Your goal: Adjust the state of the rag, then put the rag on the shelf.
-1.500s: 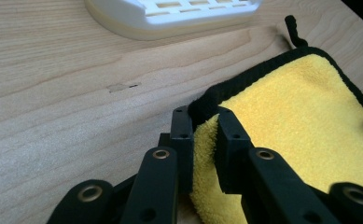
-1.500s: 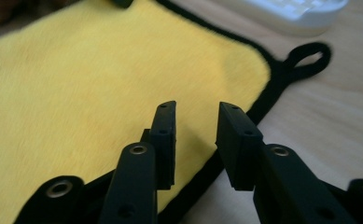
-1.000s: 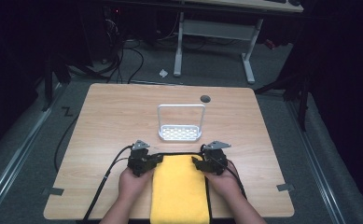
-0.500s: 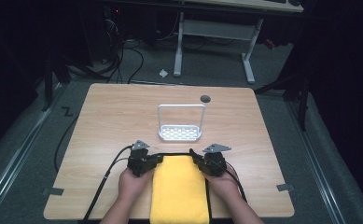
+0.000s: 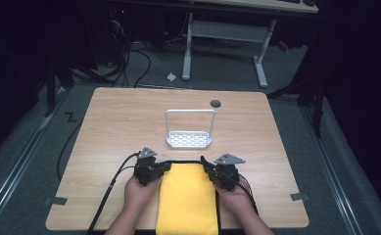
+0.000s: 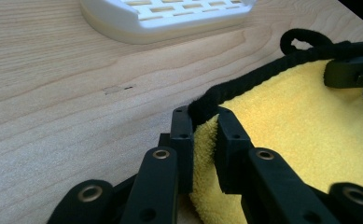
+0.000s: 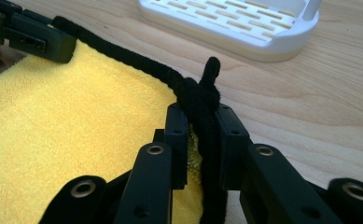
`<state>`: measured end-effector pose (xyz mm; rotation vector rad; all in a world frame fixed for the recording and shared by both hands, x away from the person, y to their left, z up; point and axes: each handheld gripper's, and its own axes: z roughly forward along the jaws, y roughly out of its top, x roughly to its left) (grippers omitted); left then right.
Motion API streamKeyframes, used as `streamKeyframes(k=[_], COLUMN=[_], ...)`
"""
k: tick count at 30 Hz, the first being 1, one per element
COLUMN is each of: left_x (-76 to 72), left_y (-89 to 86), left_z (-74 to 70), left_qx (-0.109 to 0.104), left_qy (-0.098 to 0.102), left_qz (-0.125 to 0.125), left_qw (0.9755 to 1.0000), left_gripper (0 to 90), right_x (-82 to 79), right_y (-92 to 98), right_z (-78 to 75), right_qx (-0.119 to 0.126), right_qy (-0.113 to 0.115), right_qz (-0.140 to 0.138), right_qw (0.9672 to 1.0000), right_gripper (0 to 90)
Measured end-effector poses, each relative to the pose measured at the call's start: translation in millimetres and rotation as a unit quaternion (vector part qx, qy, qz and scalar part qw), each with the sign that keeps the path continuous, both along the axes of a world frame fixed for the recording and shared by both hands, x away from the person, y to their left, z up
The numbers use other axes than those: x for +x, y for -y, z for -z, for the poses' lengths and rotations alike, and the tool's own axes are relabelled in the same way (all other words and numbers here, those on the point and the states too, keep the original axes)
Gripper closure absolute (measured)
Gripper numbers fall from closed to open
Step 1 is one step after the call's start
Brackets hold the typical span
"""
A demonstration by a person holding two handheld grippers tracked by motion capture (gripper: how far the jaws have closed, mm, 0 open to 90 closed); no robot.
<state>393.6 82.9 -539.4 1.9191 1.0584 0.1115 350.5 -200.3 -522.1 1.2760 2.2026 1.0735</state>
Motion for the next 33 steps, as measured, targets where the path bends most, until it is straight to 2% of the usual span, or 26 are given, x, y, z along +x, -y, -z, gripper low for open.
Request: streamKeyframes(k=[2,5,10,15,17,19,21,23,27,33], left_x=[-0.6,-0.1,-4.6,-9.9,-11.3,-11.9,-10.7,-8.2,-4.4,0.2], left_y=[0.8,-0.5,0.0,-1.1,0.3,1.7,0.1,0.1,1.4,-0.1], left_z=[-0.4,-1.8,-8.6,-23.8,-28.9,-33.3,-37.6,-43.4,-61.7,-82.7], left_qx=[0.003,-0.003,-0.001,-0.013,-0.004,-0.001,-0.016,-0.019,-0.025,-0.048], left_qy=[0.004,0.006,0.033,0.061,0.078,0.086,0.081,0.082,0.103,0.119], left_qz=[0.002,0.003,-0.010,-0.022,-0.024,-0.029,-0.033,-0.030,-0.023,-0.028], left_qw=[1.0000,1.0000,0.9994,0.9978,0.9966,0.9958,0.9961,0.9960,0.9941,0.9914], left_gripper=[79.6,80.8,81.4,81.4,81.0,80.3,80.4,80.7,80.9,80.7], right_x=[-1.8,-3.8,-3.8,-4.9,-4.3,-4.0,-2.3,-0.5,2.9,7.6], right_y=[0.1,1.2,-0.6,-0.3,0.2,0.3,0.7,2.1,3.9,4.8], right_z=[-0.4,-1.8,-7.8,-13.8,-18.4,-23.4,-28.4,-33.0,-42.6,-62.2], right_qx=[-0.004,-0.003,-0.002,0.011,0.016,0.022,0.021,0.024,0.029,0.039], right_qy=[0.002,0.011,0.029,0.045,0.051,0.056,0.062,0.064,0.076,0.098], right_qz=[-0.001,-0.006,-0.006,-0.005,-0.005,-0.005,-0.005,-0.002,0.003,0.008], right_qw=[1.0000,0.9999,0.9996,0.9989,0.9985,0.9982,0.9979,0.9977,0.9966,0.9944], right_gripper=[78.2,78.3,78.4,78.6,78.7,78.9,78.9,78.8,78.8,78.8])
